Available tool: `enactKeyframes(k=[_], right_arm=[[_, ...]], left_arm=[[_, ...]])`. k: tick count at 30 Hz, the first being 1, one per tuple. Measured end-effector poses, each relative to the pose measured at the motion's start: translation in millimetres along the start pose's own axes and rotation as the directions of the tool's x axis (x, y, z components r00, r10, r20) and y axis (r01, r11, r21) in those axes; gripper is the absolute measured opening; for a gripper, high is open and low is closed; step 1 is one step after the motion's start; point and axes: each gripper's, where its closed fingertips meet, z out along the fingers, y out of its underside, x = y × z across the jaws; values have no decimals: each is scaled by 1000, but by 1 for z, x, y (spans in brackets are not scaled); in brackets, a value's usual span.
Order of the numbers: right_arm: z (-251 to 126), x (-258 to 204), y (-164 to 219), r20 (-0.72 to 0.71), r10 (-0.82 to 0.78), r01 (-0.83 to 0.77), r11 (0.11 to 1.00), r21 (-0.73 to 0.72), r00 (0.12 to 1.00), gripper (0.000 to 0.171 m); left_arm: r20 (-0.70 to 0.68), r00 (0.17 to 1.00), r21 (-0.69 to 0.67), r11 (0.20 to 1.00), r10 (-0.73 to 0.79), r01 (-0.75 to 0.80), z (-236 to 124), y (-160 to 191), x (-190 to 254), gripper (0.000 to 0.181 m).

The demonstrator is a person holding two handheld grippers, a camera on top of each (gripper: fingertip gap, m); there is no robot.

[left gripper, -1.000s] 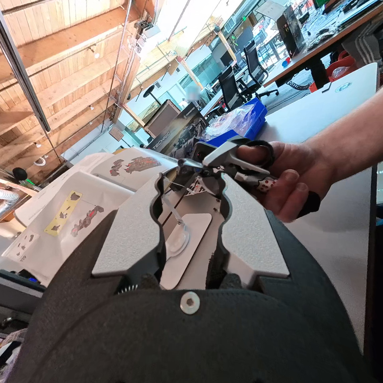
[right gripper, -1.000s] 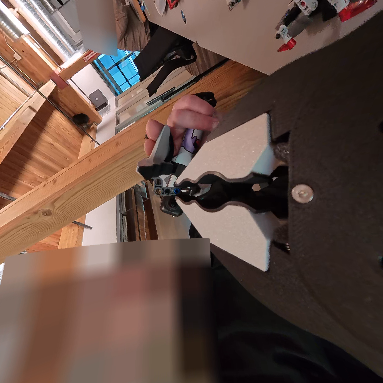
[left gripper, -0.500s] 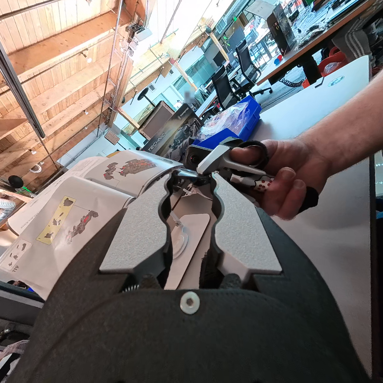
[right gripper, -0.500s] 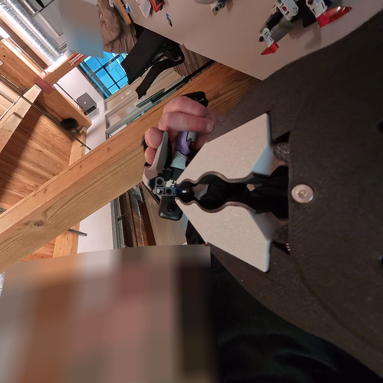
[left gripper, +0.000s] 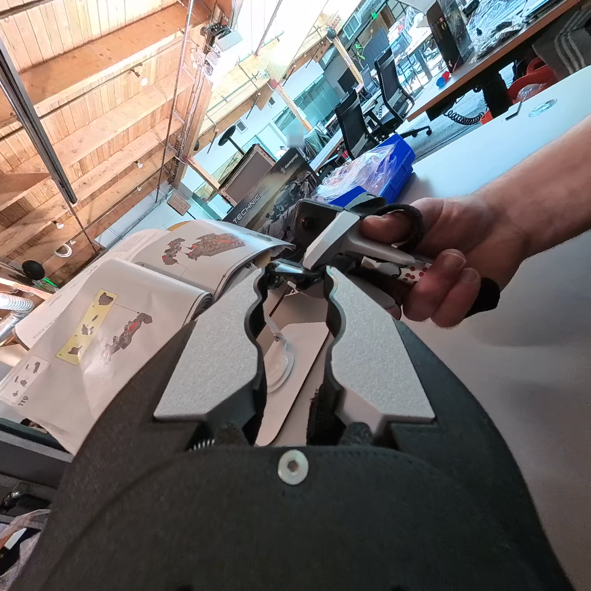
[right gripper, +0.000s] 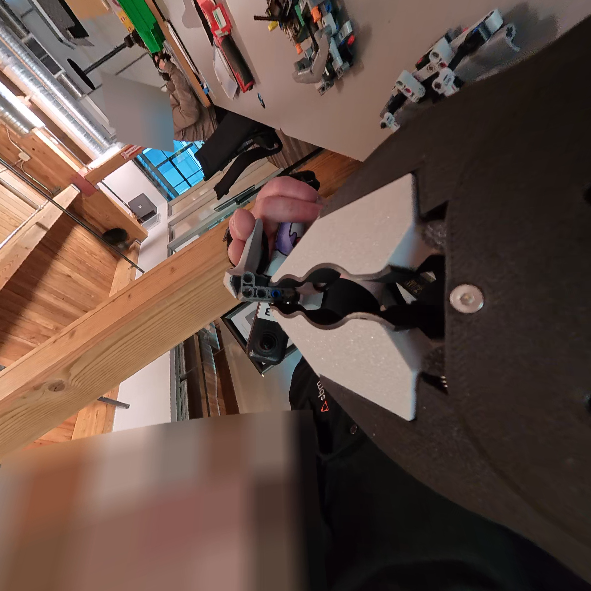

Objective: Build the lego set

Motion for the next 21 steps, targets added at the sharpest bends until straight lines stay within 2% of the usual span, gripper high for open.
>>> enactKeyframes(k=[11,21], right_arm=[[-13,13,-9,-89,-29,31,999,24,996,5],[-21,10,-24,-241,-276,276,960,-37,930,4]], left_arm=[[8,999,-3,999,-33,33,14,12,-4,33],[24,994,17,994,-110,110,17,17,-11,36]])
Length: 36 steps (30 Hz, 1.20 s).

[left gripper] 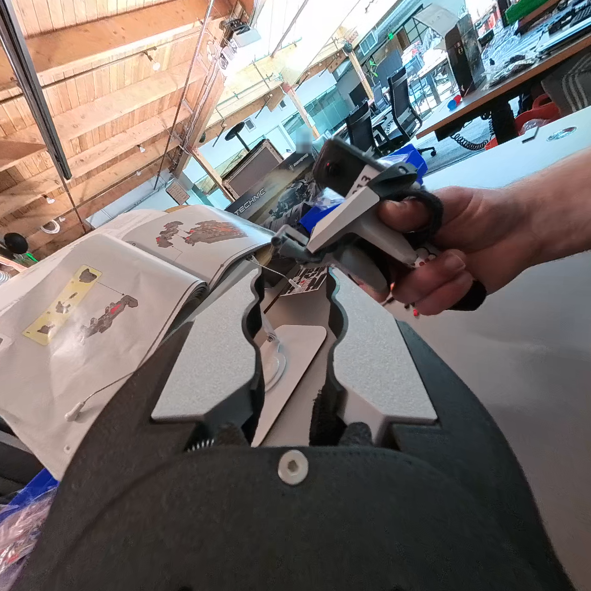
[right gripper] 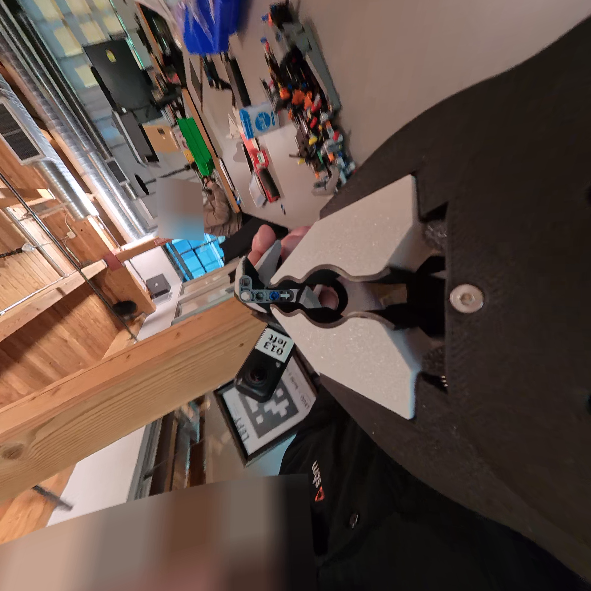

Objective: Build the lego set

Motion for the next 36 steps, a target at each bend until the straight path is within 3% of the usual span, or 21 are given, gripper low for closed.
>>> enactKeyframes(k=[6,10,21,27,36], right_arm=[[1,-1,3,-83,-212,204,974,-95,974,4],[1,1,4,-111,-270,256,959,-121,957,4],[0,-4,7,-37,-188,182,975,-125,982,5],[1,-5,13,-14,-173,169,974,-153,985,5],[11,8,18,-131,-227,200,960,-195,965,5]], left_arm=[[-26,999,12,999,-47,48,-2,-1,0,34],[-90,987,36,989,-137,140,-4,-5,3,29],[-294,866,63,896,-404,439,-12,-15,10,4],[-417,742,-4,818,-525,576,-15,-17,12,9],[-460,664,-128,785,-589,607,-22,-5,2,1]])
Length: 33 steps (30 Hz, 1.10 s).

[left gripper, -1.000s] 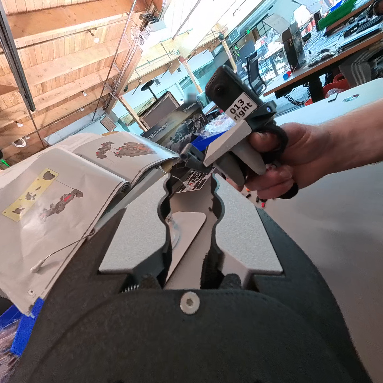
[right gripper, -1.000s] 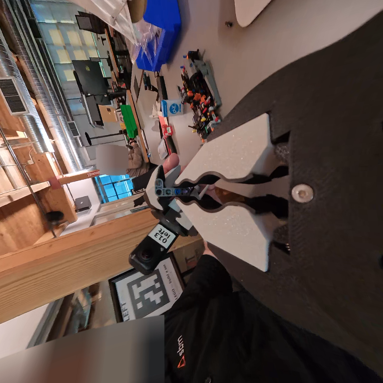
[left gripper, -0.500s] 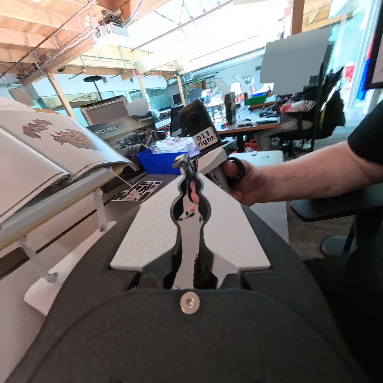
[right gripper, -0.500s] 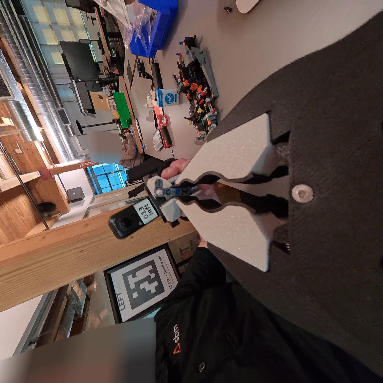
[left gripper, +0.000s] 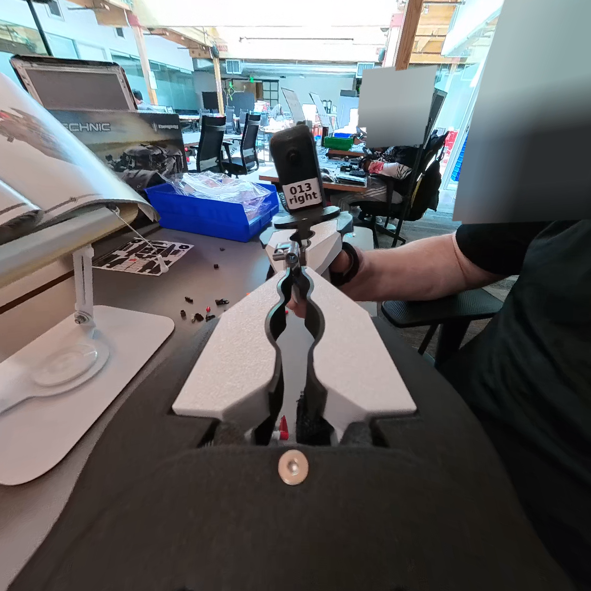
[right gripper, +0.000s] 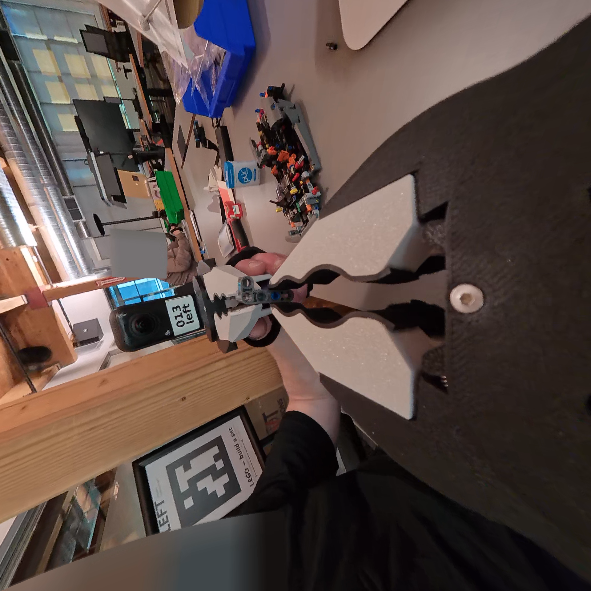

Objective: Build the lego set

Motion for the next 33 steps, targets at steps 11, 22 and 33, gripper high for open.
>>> enactKeyframes(k=[11,22,33], right_arm=[[1,18,4,-113,11,-11,1000,3,994,13],[-7,41,4,-322,-151,132,988,-78,935,30],[-23,64,4,-529,-720,466,694,-549,449,26]], left_arm=[[33,997,21,998,-66,66,-2,6,-11,0],[77,976,104,976,-201,193,6,10,-31,0],[163,917,161,927,-364,339,24,19,-48,0]])
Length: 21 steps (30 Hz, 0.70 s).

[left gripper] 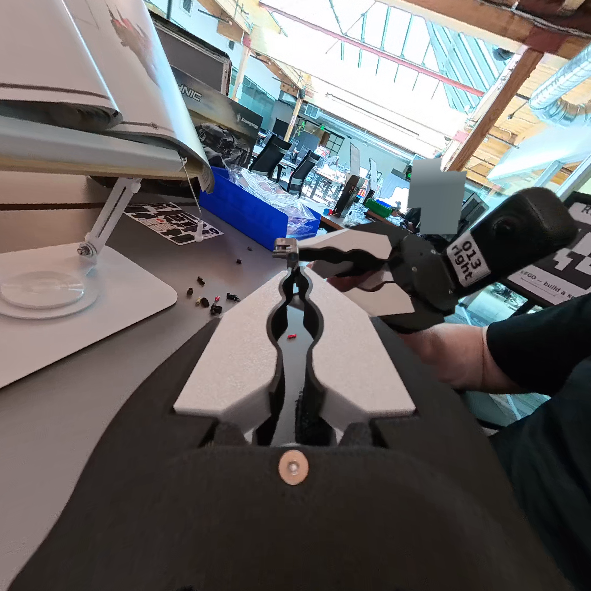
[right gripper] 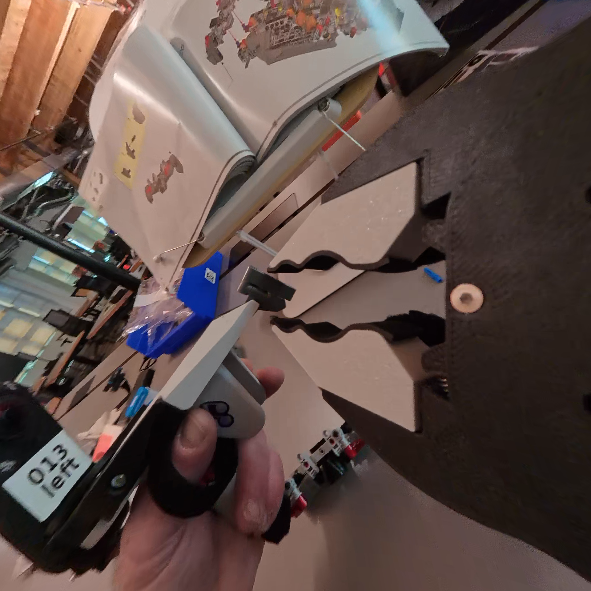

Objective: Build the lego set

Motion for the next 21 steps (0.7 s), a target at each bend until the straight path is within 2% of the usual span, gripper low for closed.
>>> enactKeyframes(k=[7,10,13,15,18,21], right_arm=[[-1,5,7,6,31,-31,999,-29,999,18],[-1,5,7,54,115,-114,993,-18,992,18],[-1,3,8,152,259,-262,965,4,954,17],[-1,5,9,216,357,-368,930,10,909,17],[-3,6,6,349,498,-538,843,21,794,17],[-14,2,-11,576,594,-736,677,19,562,17]], left_arm=[[17,998,8,998,-60,60,8,5,3,0],[42,998,11,999,-38,37,8,4,3,0],[86,996,22,1000,6,-7,3,-1,1,13],[86,996,33,999,24,-27,-4,-8,3,19],[120,988,29,995,93,-97,-20,-16,3,24],[158,962,-55,975,222,-216,-38,-12,4,32]])
